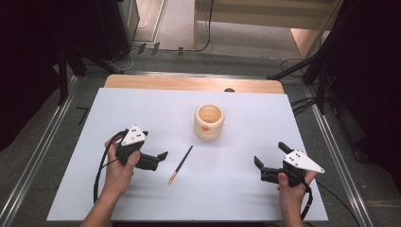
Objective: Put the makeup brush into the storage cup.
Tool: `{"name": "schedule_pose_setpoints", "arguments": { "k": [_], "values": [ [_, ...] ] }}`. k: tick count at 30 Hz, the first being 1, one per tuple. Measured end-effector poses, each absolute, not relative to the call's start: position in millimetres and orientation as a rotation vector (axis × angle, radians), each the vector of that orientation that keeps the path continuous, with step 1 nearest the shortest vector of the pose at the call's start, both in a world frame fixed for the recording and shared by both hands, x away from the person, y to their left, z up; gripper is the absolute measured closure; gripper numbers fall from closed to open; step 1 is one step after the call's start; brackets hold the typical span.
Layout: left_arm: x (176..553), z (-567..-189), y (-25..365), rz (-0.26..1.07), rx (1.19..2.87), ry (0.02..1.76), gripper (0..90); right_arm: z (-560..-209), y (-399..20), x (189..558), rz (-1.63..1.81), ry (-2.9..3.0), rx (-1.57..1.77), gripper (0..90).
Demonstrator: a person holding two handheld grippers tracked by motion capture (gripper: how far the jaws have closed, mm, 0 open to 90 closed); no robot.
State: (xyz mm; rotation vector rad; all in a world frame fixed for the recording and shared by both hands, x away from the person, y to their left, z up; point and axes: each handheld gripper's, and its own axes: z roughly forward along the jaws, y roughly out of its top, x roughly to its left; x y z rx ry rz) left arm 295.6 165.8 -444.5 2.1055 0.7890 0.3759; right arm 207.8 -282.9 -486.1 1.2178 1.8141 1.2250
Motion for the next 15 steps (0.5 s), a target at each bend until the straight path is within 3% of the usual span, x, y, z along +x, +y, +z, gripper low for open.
{"name": "schedule_pose_setpoints", "arguments": {
  "k": [15],
  "values": [
    [300, -453, 127, 0.317, 2.303, 0.75, 0.0, -488, -282, 209, 1.215, 1.832, 1.229, 0.0]
  ]
}}
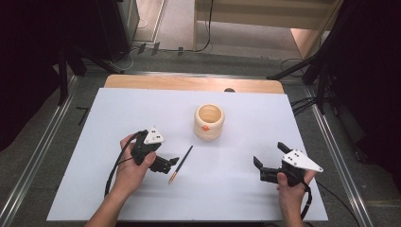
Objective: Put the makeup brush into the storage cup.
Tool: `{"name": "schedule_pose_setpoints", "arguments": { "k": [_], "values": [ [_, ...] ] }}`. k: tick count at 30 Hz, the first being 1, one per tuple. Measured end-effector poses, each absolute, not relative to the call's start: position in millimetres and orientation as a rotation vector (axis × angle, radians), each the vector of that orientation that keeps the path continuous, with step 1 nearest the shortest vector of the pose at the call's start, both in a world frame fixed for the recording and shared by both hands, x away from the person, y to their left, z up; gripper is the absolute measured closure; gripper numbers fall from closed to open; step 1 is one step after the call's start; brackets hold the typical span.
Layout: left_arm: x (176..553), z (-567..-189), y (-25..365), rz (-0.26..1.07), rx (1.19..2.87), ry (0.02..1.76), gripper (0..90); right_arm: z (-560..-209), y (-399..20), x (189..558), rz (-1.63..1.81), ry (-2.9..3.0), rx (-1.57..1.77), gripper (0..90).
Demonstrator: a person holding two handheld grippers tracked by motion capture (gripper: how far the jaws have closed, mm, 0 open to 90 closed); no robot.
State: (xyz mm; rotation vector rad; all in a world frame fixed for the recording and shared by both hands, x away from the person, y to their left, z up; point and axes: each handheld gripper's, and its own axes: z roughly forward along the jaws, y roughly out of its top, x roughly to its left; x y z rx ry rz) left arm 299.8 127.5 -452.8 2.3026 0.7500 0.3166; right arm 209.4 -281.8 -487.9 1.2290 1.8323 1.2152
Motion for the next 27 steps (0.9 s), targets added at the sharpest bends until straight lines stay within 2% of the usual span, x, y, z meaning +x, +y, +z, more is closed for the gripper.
{"name": "schedule_pose_setpoints", "arguments": {
  "k": [11, 21, 23, 24, 26, 27],
  "values": [
    [303, -460, 109, 0.233, 2.433, 0.781, 0.0, -490, -279, 211, 1.205, 1.849, 1.227, 0.0],
    [300, -468, 92, 0.212, 2.572, 0.782, 0.0, -491, -276, 212, 1.2, 1.857, 1.23, 0.0],
    [299, -468, 90, 0.206, 2.576, 0.791, 0.9, -491, -277, 212, 1.2, 1.857, 1.232, 0.0],
    [299, -468, 89, 0.209, 2.582, 0.794, 6.0, -491, -277, 212, 1.2, 1.856, 1.234, 0.0],
    [298, -468, 86, 0.207, 2.583, 0.798, 7.4, -491, -277, 212, 1.2, 1.857, 1.236, 0.0],
    [298, -468, 85, 0.223, 2.587, 0.799, 12.3, -491, -277, 213, 1.198, 1.858, 1.235, 0.0]
  ]
}}
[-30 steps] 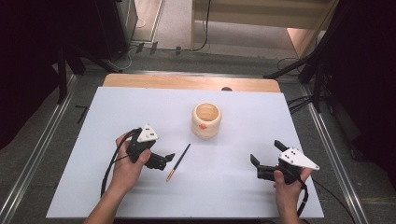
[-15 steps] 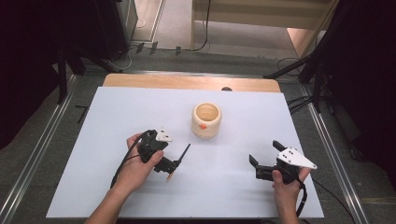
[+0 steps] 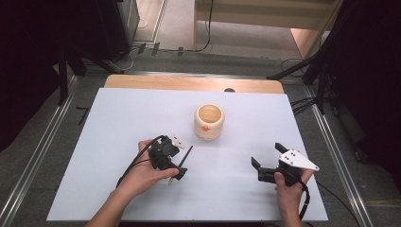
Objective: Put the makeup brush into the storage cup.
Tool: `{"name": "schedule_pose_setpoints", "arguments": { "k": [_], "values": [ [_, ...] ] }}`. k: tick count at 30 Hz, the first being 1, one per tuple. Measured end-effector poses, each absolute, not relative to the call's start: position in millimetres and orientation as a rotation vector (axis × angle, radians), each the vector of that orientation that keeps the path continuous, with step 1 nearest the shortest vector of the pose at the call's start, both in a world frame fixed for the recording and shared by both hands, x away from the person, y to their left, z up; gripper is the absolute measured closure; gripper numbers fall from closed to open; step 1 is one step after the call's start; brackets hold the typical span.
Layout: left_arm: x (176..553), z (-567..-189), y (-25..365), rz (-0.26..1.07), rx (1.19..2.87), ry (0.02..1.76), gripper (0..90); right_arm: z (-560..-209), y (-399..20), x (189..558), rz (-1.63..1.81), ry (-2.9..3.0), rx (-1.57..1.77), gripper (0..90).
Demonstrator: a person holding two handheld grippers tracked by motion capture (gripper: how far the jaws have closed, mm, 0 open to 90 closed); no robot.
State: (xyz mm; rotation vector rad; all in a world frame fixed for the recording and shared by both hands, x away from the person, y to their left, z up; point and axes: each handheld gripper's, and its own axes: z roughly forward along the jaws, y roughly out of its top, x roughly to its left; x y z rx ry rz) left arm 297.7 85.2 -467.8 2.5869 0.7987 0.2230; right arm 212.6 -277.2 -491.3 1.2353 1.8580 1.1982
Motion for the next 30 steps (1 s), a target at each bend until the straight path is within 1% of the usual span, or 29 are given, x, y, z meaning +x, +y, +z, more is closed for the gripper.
{"name": "schedule_pose_setpoints", "arguments": {
  "k": [1, 2, 3, 4, 9, 10, 12, 13, 14, 16, 17, 18, 19, 22, 23, 30],
  "values": [
    [297, -467, 83, 0.275, 2.593, 0.832, 18.7, -491, -277, 213, 1.197, 1.859, 1.236, 0.0],
    [297, -467, 83, 0.275, 2.593, 0.832, 21.0, -491, -277, 213, 1.197, 1.859, 1.236, 0.0],
    [297, -467, 82, 0.264, 2.601, 0.831, 21.0, -491, -277, 213, 1.196, 1.86, 1.236, 0.0],
    [297, -466, 81, 0.251, 2.606, 0.831, 22.9, -491, -277, 213, 1.195, 1.861, 1.238, 0.0],
    [296, -460, 78, 0.196, 2.643, 0.822, 39.3, -492, -277, 213, 1.192, 1.861, 1.245, 0.0],
    [296, -460, 77, 0.197, 2.654, 0.827, 39.3, -492, -277, 213, 1.192, 1.861, 1.245, 0.0],
    [296, -459, 76, 0.203, 2.679, 0.838, 44.4, -492, -277, 213, 1.189, 1.862, 1.245, 0.0],
    [296, -458, 76, 0.19, 2.689, 0.844, 51.0, -492, -277, 213, 1.187, 1.864, 1.245, 0.0],
    [297, -458, 76, 0.176, 2.696, 0.843, 51.0, -492, -277, 213, 1.187, 1.864, 1.245, 0.0],
    [296, -459, 75, 0.16, 2.713, 0.859, 55.1, -492, -277, 213, 1.186, 1.864, 1.244, 0.0],
    [297, -459, 75, 0.142, 2.723, 0.864, 59.0, -492, -277, 214, 1.186, 1.864, 1.242, 0.0],
    [298, -460, 75, 0.113, 2.723, 0.873, 59.0, -492, -277, 214, 1.186, 1.864, 1.242, 0.0],
    [298, -460, 75, 0.101, 2.727, 0.891, 63.0, -492, -277, 214, 1.186, 1.865, 1.244, 0.0],
    [299, -461, 75, 0.08, 2.734, 0.912, 65.0, -493, -277, 214, 1.184, 1.867, 1.246, 0.0],
    [300, -462, 76, 0.066, 2.739, 0.915, 67.4, -493, -276, 214, 1.184, 1.868, 1.247, 0.0],
    [300, -467, 72, -0.005, 2.784, 0.922, 70.8, -494, -275, 215, 1.182, 1.874, 1.25, 0.0]
  ]
}}
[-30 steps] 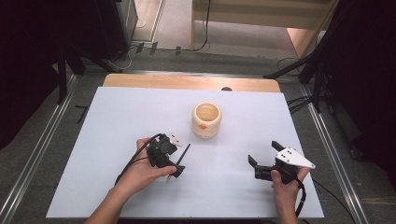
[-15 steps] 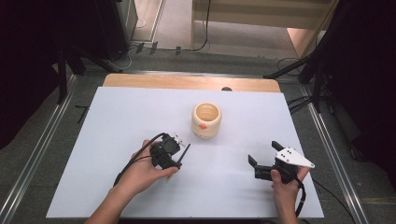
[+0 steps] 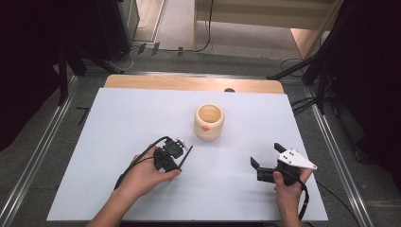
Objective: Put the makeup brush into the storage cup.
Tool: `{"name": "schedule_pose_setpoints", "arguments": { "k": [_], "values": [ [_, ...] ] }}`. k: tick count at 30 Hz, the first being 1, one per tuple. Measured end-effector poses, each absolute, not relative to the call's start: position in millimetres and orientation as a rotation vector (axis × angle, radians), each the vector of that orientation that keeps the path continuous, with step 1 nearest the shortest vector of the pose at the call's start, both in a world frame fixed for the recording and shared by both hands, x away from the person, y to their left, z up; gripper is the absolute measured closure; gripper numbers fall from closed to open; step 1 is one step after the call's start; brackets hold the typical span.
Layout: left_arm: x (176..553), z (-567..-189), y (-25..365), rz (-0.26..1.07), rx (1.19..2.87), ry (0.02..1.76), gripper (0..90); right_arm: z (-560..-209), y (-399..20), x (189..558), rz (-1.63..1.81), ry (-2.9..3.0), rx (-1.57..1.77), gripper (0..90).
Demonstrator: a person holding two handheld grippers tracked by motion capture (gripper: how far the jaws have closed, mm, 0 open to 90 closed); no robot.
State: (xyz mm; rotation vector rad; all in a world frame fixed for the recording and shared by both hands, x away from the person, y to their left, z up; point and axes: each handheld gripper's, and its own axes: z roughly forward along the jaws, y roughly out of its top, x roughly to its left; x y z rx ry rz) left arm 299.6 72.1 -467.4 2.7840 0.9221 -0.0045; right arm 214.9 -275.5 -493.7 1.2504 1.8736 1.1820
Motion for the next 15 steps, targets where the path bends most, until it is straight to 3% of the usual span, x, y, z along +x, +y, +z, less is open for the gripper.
{"name": "schedule_pose_setpoints", "arguments": {
  "k": [15],
  "values": [
    [294.8, -470.6, 61.1, 0.077, 2.843, 0.938, 81.4, -495.1, -273.7, 216.1, 1.174, 1.895, 1.244, 0.0]
  ]
}}
